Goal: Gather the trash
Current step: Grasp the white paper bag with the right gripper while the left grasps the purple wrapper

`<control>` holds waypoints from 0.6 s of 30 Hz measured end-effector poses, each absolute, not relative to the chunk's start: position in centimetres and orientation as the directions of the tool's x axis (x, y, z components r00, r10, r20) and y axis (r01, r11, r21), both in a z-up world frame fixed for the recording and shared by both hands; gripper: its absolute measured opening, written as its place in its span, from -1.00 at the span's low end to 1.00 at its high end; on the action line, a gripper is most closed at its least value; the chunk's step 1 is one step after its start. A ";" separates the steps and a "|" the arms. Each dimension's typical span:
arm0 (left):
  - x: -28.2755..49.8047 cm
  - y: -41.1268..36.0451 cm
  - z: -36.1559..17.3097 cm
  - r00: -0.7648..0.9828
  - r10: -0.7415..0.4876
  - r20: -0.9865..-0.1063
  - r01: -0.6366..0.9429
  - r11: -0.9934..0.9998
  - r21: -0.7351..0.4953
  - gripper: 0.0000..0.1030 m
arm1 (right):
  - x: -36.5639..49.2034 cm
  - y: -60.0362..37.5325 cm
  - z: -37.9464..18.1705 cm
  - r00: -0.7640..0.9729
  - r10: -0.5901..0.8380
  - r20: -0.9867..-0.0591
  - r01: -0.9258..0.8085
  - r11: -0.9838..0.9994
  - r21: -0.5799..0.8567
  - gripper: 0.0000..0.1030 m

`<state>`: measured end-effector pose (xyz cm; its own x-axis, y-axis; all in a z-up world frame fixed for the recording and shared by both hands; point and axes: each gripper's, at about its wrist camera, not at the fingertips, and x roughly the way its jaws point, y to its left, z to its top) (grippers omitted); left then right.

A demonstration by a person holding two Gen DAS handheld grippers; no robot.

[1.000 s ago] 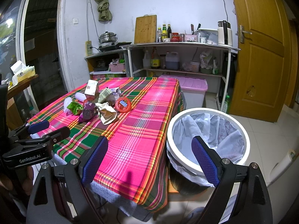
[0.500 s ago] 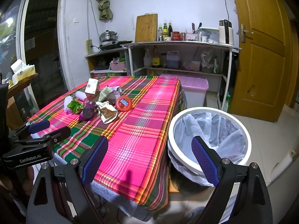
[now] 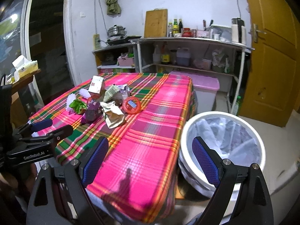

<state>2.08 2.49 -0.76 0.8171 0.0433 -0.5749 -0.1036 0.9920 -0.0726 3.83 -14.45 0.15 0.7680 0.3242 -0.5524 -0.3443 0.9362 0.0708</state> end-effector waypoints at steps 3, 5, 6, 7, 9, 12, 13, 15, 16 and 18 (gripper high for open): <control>3.1 3.8 -1.2 0.804 0.050 -0.592 -0.123 0.989 -0.083 0.76 | 5.5 -13.3 -0.3 0.732 0.351 -0.584 -0.373 0.924 0.087 0.77; 3.9 4.6 -1.4 0.795 0.057 -0.604 -0.136 0.987 -0.086 0.76 | 6.5 -12.4 -0.6 0.708 0.364 -0.606 -0.393 0.915 0.090 0.77; 4.1 4.8 -1.5 0.792 0.060 -0.607 -0.140 0.987 -0.085 0.76 | 7.1 -11.9 -0.8 0.696 0.369 -0.616 -0.403 0.911 0.089 0.77; 4.4 5.2 -1.7 0.789 0.061 -0.611 -0.142 0.986 -0.086 0.76 | 7.6 -11.4 -1.0 0.684 0.371 -0.628 -0.412 0.907 0.087 0.77; 5.2 5.6 -1.9 0.784 0.051 -0.619 -0.136 0.986 -0.092 0.76 | 8.3 -10.6 -1.3 0.666 0.387 -0.637 -0.435 0.896 0.089 0.77; 6.0 6.1 -2.0 0.782 0.039 -0.622 -0.125 0.988 -0.094 0.76 | 9.7 -9.3 -1.6 0.648 0.401 -0.648 -0.469 0.880 0.075 0.76; 6.4 6.3 -2.0 0.782 0.028 -0.623 -0.116 0.988 -0.102 0.76 | 10.2 -8.9 -1.7 0.643 0.406 -0.649 -0.479 0.875 0.073 0.75; 7.1 6.9 -2.1 0.776 0.001 -0.631 -0.103 0.987 -0.125 0.76 | 11.2 -8.1 -1.9 0.630 0.415 -0.657 -0.500 0.864 0.066 0.70; 7.3 7.0 -2.2 0.772 -0.002 -0.636 -0.105 0.986 -0.131 0.76 | 11.7 -7.6 -2.0 0.623 0.418 -0.661 -0.512 0.857 0.060 0.65; 7.7 7.6 -2.3 0.766 -0.011 -0.643 -0.108 0.984 -0.145 0.74 | 12.4 -6.7 -2.2 0.612 0.421 -0.670 -0.533 0.845 0.043 0.59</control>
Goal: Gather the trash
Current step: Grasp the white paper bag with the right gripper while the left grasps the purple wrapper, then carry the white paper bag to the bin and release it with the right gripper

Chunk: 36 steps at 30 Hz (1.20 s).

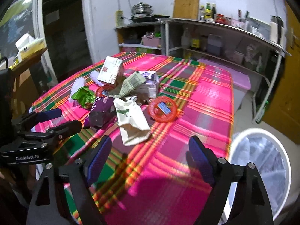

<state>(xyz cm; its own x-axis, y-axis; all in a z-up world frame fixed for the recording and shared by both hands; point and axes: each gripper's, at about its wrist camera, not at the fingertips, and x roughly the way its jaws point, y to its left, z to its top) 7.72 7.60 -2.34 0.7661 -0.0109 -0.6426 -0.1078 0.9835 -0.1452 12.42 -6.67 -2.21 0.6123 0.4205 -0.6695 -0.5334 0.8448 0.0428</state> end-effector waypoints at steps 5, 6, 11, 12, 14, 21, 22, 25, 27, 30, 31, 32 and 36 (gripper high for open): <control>8.5 8.6 -2.9 0.754 -0.028 -0.656 -0.113 0.979 -0.172 0.73 | 13.8 -4.6 -2.9 0.572 0.435 -0.695 -0.590 0.807 0.020 0.49; 8.6 8.7 -2.9 0.754 -0.032 -0.657 -0.111 0.978 -0.175 0.73 | 14.3 -4.2 -3.2 0.558 0.439 -0.704 -0.597 0.801 0.026 0.46; 9.2 9.0 -3.2 0.749 -0.060 -0.659 -0.095 0.976 -0.197 0.73 | 16.0 -3.7 -3.6 0.512 0.459 -0.726 -0.603 0.794 0.077 0.05; 9.3 9.0 -3.2 0.749 -0.062 -0.660 -0.094 0.975 -0.199 0.73 | 16.2 -3.8 -3.6 0.502 0.466 -0.729 -0.603 0.793 0.091 -0.15; 9.5 9.1 -3.2 0.750 -0.072 -0.658 -0.087 0.975 -0.207 0.72 | 16.2 -3.7 -3.7 0.497 0.467 -0.732 -0.603 0.792 0.096 -0.19; 10.3 8.3 -3.2 0.745 -0.085 -0.661 -0.067 0.977 -0.202 0.65 | 15.0 -4.4 -3.1 0.492 0.498 -0.714 -0.598 0.790 0.138 -0.30; 10.4 8.1 -3.2 0.744 -0.087 -0.663 -0.063 0.978 -0.200 0.61 | 14.7 -4.8 -2.9 0.493 0.502 -0.711 -0.594 0.791 0.146 -0.30; 10.9 7.5 -3.2 0.740 -0.082 -0.668 -0.054 0.982 -0.182 0.44 | 13.9 -5.7 -2.7 0.499 0.505 -0.704 -0.581 0.798 0.161 -0.30; 11.5 7.0 -3.3 0.732 -0.076 -0.677 -0.050 0.985 -0.165 0.27 | 13.4 -6.4 -2.6 0.506 0.504 -0.700 -0.567 0.806 0.171 -0.30; 12.5 6.4 -3.7 0.712 -0.075 -0.698 -0.050 0.986 -0.157 -0.10 | 12.9 -7.3 -2.3 0.517 0.504 -0.692 -0.546 0.817 0.187 -0.30; 12.8 6.3 -3.9 0.705 -0.081 -0.705 -0.046 0.986 -0.159 -0.23 | 12.8 -7.5 -2.2 0.522 0.503 -0.689 -0.539 0.820 0.190 -0.30; 13.0 6.1 -4.1 0.700 -0.078 -0.710 -0.046 0.987 -0.154 -0.25 | 12.6 -7.8 -2.1 0.526 0.502 -0.687 -0.534 0.823 0.193 -0.30; 13.0 5.5 -4.0 0.709 -0.059 -0.703 -0.042 0.991 -0.125 -0.53 | 11.8 -9.1 -1.5 0.558 0.494 -0.667 -0.504 0.840 0.201 -0.30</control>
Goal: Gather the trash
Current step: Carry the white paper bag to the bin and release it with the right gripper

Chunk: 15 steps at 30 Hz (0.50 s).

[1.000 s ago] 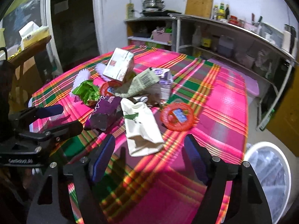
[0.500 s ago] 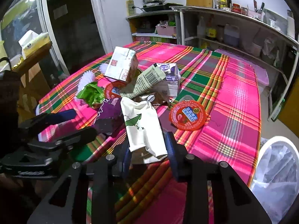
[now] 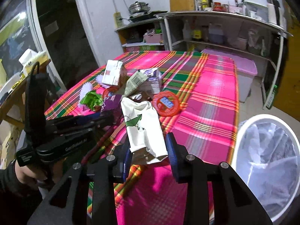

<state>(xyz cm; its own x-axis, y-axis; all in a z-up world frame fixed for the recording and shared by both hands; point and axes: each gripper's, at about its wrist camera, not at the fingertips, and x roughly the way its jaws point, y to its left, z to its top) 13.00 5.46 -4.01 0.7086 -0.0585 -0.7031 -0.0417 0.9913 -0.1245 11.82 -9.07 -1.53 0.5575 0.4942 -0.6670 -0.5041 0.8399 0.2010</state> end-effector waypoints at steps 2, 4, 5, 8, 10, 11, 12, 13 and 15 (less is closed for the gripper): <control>12.6 5.4 -3.9 0.713 -0.064 -0.698 -0.037 0.991 -0.129 -0.55 | 11.3 -9.7 -1.2 0.579 0.488 -0.654 -0.488 0.849 0.201 -0.30; 12.1 5.2 -3.6 0.723 -0.068 -0.688 -0.031 0.991 -0.130 -0.56 | 10.9 -10.4 -0.8 0.597 0.479 -0.643 -0.472 0.858 0.200 -0.30; 11.8 5.0 -3.4 0.728 -0.074 -0.682 -0.025 0.991 -0.134 -0.56 | 10.7 -10.8 -0.7 0.607 0.474 -0.638 -0.462 0.863 0.203 -0.30; 10.8 4.5 -2.4 0.744 -0.091 -0.662 -0.003 0.990 -0.141 -0.57 | 10.0 -12.4 -0.3 0.635 0.454 -0.625 -0.427 0.881 0.206 -0.30; 10.2 3.8 -1.6 0.753 -0.111 -0.649 0.017 0.989 -0.149 -0.57 | 9.5 -13.6 -0.1 0.653 0.435 -0.620 -0.399 0.894 0.206 -0.30; 10.0 3.5 -1.3 0.757 -0.120 -0.643 0.029 0.988 -0.151 -0.57 | 9.4 -14.2 0.0 0.661 0.425 -0.619 -0.383 0.900 0.208 -0.30; 9.8 3.1 -0.9 0.760 -0.129 -0.637 0.042 0.988 -0.151 -0.57 | 9.2 -14.8 0.0 0.669 0.414 -0.618 -0.367 0.906 0.211 -0.30; 9.7 2.6 -0.6 0.762 -0.142 -0.632 0.056 0.987 -0.153 -0.57 | 9.1 -15.5 0.1 0.677 0.402 -0.616 -0.349 0.913 0.212 -0.30; 9.7 1.6 0.0 0.762 -0.172 -0.624 0.089 0.983 -0.162 -0.57 | 8.8 -16.8 0.2 0.692 0.377 -0.616 -0.315 0.925 0.213 -0.30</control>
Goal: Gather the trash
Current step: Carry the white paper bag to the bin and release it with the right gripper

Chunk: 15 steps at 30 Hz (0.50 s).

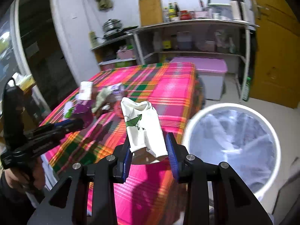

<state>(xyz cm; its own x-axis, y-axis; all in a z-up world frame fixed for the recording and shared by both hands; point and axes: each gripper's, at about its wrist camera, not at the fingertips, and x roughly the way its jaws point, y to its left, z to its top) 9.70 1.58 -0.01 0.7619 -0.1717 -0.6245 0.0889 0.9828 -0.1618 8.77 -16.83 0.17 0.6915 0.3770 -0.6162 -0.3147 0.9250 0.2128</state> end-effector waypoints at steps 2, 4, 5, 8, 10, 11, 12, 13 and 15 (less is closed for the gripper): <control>9.8 0.3 0.4 0.760 -0.201 -0.619 0.126 0.978 -0.163 -0.57 | 8.6 -18.2 0.1 0.706 0.349 -0.617 -0.275 0.937 0.215 -0.30; 10.1 -1.1 0.8 0.753 -0.232 -0.615 0.163 0.972 -0.167 -0.57 | 8.6 -19.7 -0.1 0.719 0.321 -0.617 -0.237 0.947 0.216 -0.30; 10.3 -1.9 0.9 0.747 -0.253 -0.615 0.188 0.968 -0.170 -0.57 | 8.6 -20.5 -0.1 0.725 0.304 -0.618 -0.215 0.952 0.217 -0.30; 10.9 -4.3 1.2 0.730 -0.302 -0.613 0.255 0.953 -0.166 -0.57 | 8.7 -22.5 -0.4 0.736 0.264 -0.623 -0.160 0.963 0.219 -0.30; 11.2 -5.9 1.2 0.721 -0.328 -0.610 0.294 0.943 -0.159 -0.57 | 8.8 -23.5 -0.7 0.743 0.230 -0.628 -0.124 0.970 0.208 -0.30; 11.4 -6.7 1.1 0.715 -0.341 -0.611 0.312 0.937 -0.158 -0.57 | 8.8 -23.9 -0.8 0.745 0.217 -0.631 -0.109 0.973 0.206 -0.30; 11.7 -7.5 1.0 0.706 -0.355 -0.613 0.331 0.930 -0.159 -0.58 | 8.9 -24.4 -0.9 0.746 0.207 -0.633 -0.094 0.974 0.207 -0.30; 12.1 -8.3 1.0 0.697 -0.368 -0.615 0.347 0.924 -0.160 -0.57 | 9.1 -24.8 -1.1 0.745 0.195 -0.638 -0.078 0.975 0.208 -0.30; 12.9 -9.6 0.7 0.680 -0.392 -0.620 0.375 0.912 -0.165 -0.57 | 9.2 -25.7 -1.5 0.742 0.175 -0.647 -0.050 0.977 0.206 -0.30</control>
<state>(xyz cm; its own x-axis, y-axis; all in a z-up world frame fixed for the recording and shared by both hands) 12.86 -9.57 0.68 0.6803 -0.3916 -0.6195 0.3749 0.9123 -0.1649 9.25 -25.65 -1.49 0.7418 0.1747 -0.6475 -0.0500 0.9772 0.2063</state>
